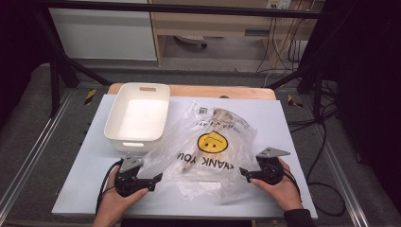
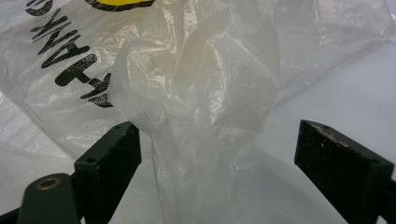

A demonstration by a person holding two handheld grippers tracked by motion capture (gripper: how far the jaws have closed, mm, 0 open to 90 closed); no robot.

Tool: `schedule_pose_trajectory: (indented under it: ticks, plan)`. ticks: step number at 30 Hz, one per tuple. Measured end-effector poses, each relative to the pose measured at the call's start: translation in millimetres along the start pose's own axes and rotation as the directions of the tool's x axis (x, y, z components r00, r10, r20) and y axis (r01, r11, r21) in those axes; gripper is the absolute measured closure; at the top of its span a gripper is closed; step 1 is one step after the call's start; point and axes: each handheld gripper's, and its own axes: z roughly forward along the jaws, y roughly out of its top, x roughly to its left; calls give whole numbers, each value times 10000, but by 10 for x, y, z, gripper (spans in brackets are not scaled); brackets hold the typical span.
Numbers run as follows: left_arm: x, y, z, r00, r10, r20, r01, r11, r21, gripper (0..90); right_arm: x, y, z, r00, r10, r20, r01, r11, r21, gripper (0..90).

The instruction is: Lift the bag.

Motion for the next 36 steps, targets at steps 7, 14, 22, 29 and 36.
schedule_pose_trajectory:
  ticks: [7,14,22,29,36]
  plan:
    - [19,23,-46,10000,-61,-78,58,9996,-291,128,-7,27,-15,9998,193,42,-192,9996,-223,85]
    - [25,49,-79,9999,-111,-115,105,9986,-512,115,5,74,-61,9998,175,-78,-180,9974,-701,41]
    - [38,77,-105,9995,-309,-96,301,9968,-734,111,53,132,-74,9996,39,-263,-69,9936,-1129,40]
    - [60,89,-133,9990,-415,-169,400,9958,-824,110,28,194,-130,9990,350,-269,-392,9832,-1782,43]
    - [122,116,-240,9977,-655,-177,631,9913,-1158,107,8,225,-217,9984,572,-45,-565,9657,-2534,38]
